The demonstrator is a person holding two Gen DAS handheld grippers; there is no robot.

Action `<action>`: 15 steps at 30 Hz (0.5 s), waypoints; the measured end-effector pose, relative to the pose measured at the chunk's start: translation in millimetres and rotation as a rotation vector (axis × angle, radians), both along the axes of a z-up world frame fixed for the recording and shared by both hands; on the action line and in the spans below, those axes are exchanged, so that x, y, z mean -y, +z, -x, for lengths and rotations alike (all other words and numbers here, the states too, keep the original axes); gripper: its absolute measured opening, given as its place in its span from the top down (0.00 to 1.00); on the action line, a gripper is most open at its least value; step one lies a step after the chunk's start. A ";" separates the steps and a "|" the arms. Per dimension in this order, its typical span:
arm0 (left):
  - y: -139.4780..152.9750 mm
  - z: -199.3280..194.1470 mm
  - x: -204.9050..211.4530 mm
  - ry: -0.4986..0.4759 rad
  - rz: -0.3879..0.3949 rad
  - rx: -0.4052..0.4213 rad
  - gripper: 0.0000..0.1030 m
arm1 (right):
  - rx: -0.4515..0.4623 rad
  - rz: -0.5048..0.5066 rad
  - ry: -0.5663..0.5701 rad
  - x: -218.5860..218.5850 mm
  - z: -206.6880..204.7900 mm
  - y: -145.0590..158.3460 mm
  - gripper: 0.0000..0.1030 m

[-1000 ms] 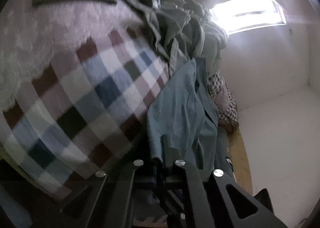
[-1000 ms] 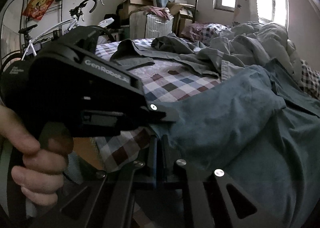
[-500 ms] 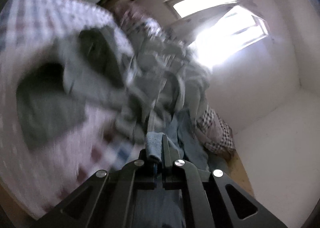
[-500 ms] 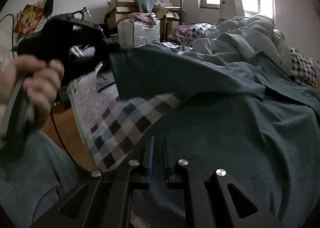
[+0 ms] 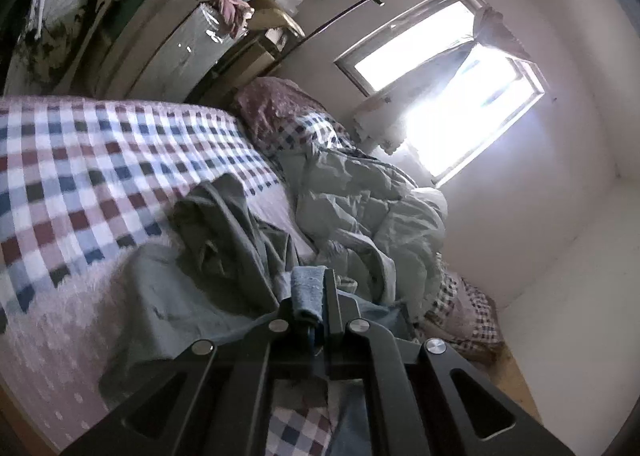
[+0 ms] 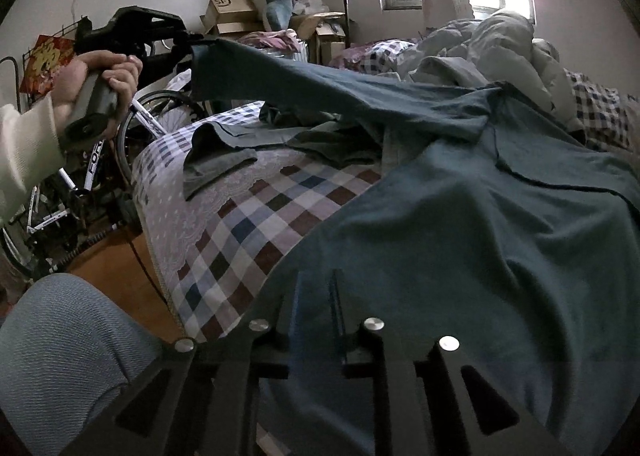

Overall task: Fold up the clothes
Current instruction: 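Raise the held teal garment edge high with the left gripper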

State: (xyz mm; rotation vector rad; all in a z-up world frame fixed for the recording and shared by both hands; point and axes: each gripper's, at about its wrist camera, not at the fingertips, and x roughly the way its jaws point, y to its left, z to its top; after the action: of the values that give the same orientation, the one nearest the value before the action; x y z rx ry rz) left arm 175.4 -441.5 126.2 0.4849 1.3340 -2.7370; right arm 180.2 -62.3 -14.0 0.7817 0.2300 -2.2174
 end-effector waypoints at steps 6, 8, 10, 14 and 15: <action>49.6 15.8 -6.8 -0.029 0.067 -0.073 0.99 | 0.018 0.020 -0.015 -5.5 4.7 0.8 0.75; 68.7 21.7 -10.3 -0.044 0.074 -0.099 0.99 | 0.027 0.028 -0.024 -8.0 7.6 1.1 0.73; 81.1 31.1 -10.9 -0.052 0.047 -0.113 0.99 | 0.037 0.040 -0.033 -10.8 10.3 2.1 0.72; 80.0 41.5 -8.2 -0.037 0.021 -0.108 0.99 | 0.032 0.046 -0.049 -17.0 13.7 5.4 0.68; 79.1 42.0 -8.6 -0.035 0.031 -0.109 0.99 | 0.029 0.047 -0.057 -19.4 15.1 6.3 0.67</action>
State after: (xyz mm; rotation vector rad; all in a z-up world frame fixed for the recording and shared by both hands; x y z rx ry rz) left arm 133.4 -433.0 205.4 0.3646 1.3162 -2.8457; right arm 165.1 -42.8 -7.7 0.8031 0.1428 -2.2550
